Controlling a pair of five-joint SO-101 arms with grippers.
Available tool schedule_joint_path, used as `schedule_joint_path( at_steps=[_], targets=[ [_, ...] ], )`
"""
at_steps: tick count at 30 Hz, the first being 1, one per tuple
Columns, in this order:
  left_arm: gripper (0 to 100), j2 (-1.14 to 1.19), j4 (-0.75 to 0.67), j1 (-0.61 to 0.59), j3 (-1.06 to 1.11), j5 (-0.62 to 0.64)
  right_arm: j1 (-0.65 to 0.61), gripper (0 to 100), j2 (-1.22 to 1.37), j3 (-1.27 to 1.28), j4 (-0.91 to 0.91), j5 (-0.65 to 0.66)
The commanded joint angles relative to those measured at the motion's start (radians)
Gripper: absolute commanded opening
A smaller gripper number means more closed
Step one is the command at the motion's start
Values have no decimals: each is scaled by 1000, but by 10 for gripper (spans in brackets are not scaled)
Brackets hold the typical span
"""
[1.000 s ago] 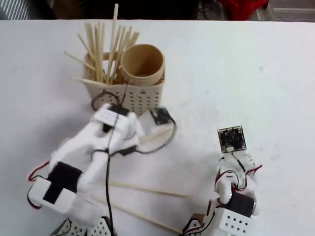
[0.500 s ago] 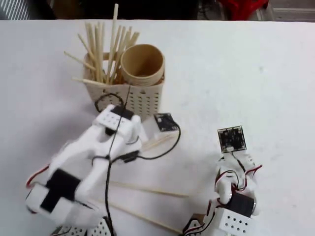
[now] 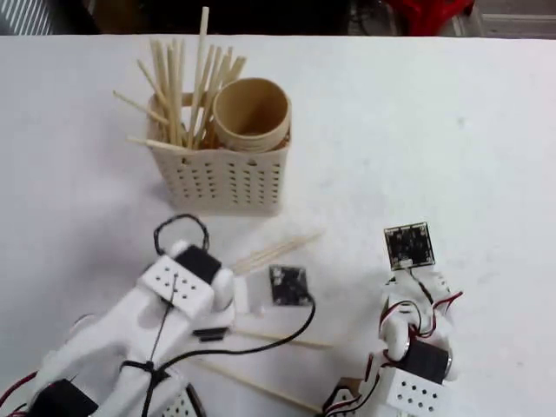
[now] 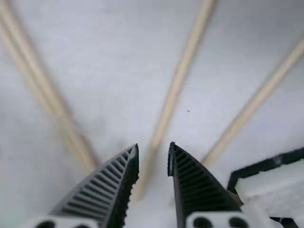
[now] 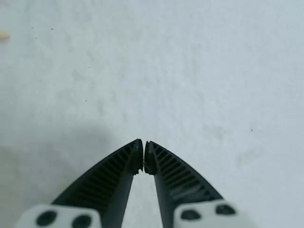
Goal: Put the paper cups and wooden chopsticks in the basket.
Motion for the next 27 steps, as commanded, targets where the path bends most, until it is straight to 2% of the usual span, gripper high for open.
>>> schedule_joint_path(
  at_steps=[1,10,17,22,27],
  targets=[
    [135,-30,-57,13,51,-14,7,25,-8,6,2,3],
    [135,-22,-178,-58,68,-52,7,25,-8,6,2,3],
    [133,133,-201,-50,28,-44,7,25,-8,6,2,3],
    [20,191,-203,-48,-20,5,7,25,-8,6,2,3],
    [21,189,-247,-58,-25,109,7,25,-8,6,2,3]
  ],
)
